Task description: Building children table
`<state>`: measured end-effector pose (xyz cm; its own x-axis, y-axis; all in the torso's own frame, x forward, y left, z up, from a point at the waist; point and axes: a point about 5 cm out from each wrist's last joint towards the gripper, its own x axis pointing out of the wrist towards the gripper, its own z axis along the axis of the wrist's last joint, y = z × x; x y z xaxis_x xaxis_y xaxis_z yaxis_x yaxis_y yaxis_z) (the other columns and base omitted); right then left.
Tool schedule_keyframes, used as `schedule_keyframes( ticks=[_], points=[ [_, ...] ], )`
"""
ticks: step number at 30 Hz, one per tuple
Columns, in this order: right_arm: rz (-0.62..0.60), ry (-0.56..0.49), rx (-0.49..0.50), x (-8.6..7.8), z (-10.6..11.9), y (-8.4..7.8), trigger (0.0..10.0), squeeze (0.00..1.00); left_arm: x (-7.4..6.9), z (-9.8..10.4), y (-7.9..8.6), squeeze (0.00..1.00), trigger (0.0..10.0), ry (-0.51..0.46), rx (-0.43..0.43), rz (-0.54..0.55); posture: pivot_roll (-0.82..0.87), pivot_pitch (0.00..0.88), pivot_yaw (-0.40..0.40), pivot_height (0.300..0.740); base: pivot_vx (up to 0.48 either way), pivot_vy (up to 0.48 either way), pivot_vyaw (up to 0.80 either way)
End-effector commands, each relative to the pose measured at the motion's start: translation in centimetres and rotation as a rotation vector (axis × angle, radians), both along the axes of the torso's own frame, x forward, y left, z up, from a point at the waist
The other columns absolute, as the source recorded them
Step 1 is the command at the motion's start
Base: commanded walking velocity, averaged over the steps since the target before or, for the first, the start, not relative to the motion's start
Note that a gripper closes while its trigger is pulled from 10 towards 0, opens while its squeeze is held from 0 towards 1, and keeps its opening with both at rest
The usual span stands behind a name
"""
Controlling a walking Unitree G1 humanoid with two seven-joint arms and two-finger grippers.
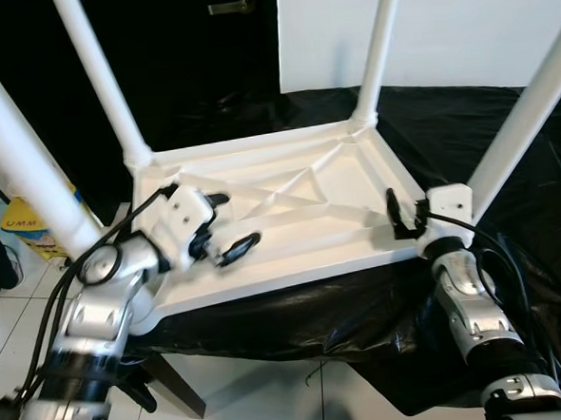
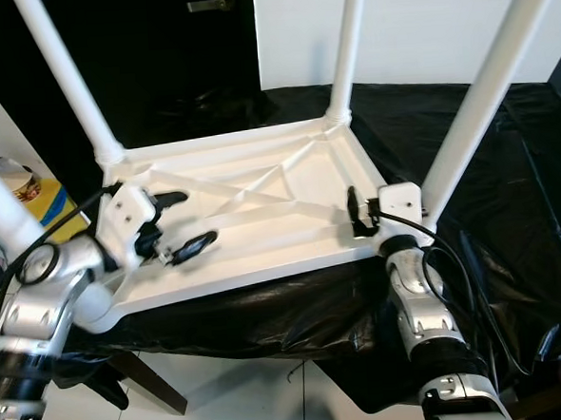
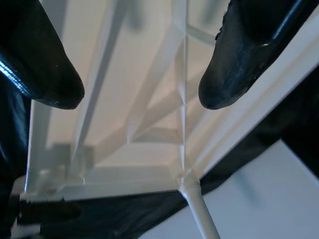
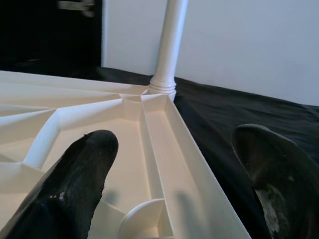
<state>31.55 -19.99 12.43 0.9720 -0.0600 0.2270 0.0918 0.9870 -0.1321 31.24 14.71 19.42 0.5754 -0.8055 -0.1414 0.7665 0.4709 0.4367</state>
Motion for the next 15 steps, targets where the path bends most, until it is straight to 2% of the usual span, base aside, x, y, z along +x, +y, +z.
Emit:
schedule_keyframes(
  ticks=[1,6,7,10,13,15],
  points=[
    [-0.169,0.025,0.029,-1.1,-0.7,-3.6,10.0,0.0,0.2,-0.1,-0.7,0.0,10.0,0.007,0.012,-0.048,-0.07,0.035,0.018,0.74,0.0,0.0,0.0],
    [-0.24,0.022,0.015,-2.0,-0.9,-4.7,10.0,0.0,0.4,-0.4,-2.1,0.0,10.0,0.021,0.005,-0.111,-0.09,0.042,0.032,0.74,0.0,0.0,0.0],
    [-0.281,0.017,0.009,-2.4,-1.0,-5.3,10.0,0.0,0.5,-0.5,-2.6,0.0,10.0,0.023,0.001,-0.134,-0.1,0.043,0.035,0.74,0.0,0.0,0.0],
    [-0.281,0.017,0.009,-2.4,-1.0,-5.3,10.0,0.0,0.5,-0.5,-2.6,0.0,10.0,0.023,0.001,-0.134,-0.1,0.043,0.035,0.74,0.0,0.0,0.0],
    [-0.34,0.014,0.009,-3.3,-1.1,-6.3,10.0,0.0,0.6,-0.4,-3.9,0.0,10.0,0.023,-0.023,-0.173,-0.1,0.044,0.039,0.74,0.0,0.0,0.0],
    [-0.33,0.017,0.011,-3.3,-1.2,-6.1,10.0,0.0,0.4,-0.4,-4.3,0.0,10.0,0.022,-0.036,-0.185,-0.1,0.04,0.031,0.74,0.0,0.0,0.0]
  ],
)
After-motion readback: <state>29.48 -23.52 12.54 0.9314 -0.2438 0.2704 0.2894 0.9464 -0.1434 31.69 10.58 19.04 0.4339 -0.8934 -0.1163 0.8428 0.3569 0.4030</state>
